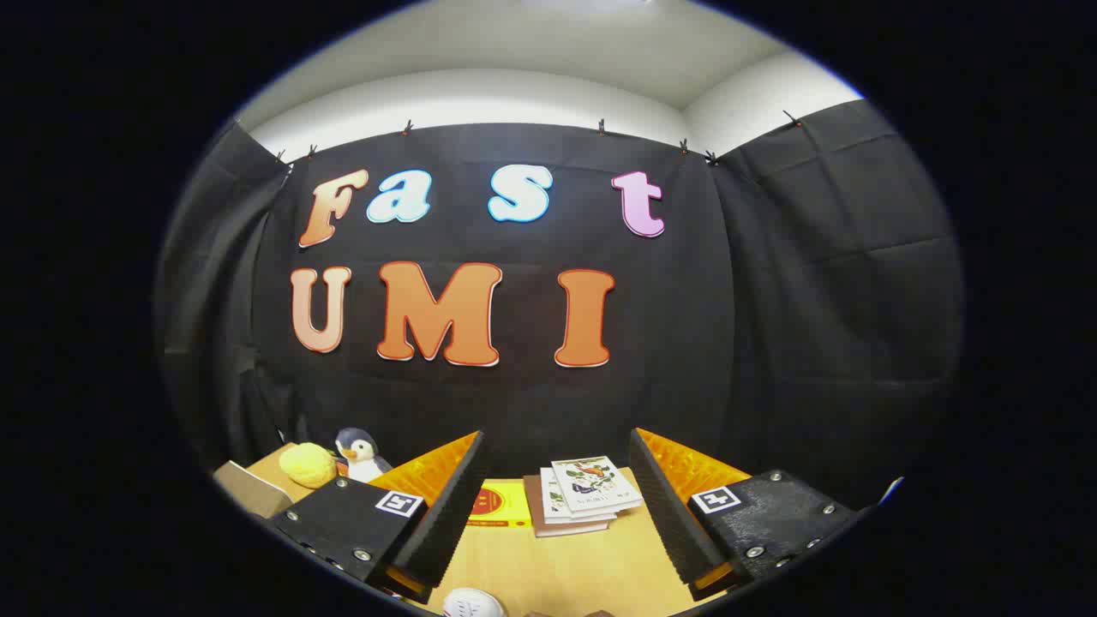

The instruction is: Open the storage box then place both shoes into the box .Put the left shoe in first, then the right shoe, with the right side of both shoes facing outward in a uniform manner.

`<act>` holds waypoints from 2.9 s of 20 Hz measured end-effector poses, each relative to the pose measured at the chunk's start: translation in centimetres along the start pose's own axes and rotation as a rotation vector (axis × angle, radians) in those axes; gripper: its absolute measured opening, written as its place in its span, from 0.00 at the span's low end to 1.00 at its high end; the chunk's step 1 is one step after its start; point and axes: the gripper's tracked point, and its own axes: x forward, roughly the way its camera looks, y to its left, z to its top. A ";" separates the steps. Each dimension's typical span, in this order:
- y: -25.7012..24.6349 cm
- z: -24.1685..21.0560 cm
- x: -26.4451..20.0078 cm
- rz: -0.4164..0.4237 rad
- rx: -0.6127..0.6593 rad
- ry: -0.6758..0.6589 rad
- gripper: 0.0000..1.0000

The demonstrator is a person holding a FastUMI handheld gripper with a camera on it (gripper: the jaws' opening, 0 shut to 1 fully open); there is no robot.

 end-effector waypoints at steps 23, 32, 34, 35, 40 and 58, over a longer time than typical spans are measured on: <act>7.7 -0.2 -2.3 0.098 0.001 0.077 0.98; 13.7 -6.0 -4.3 0.272 0.017 0.268 0.98; 16.0 -8.0 -5.3 0.353 0.034 0.336 0.98; 17.3 -9.3 -5.9 0.399 0.035 0.383 0.98; 22.4 -15.6 -9.6 0.588 0.032 0.609 0.98; 36.1 -27.3 -20.5 1.035 0.452 1.235 0.97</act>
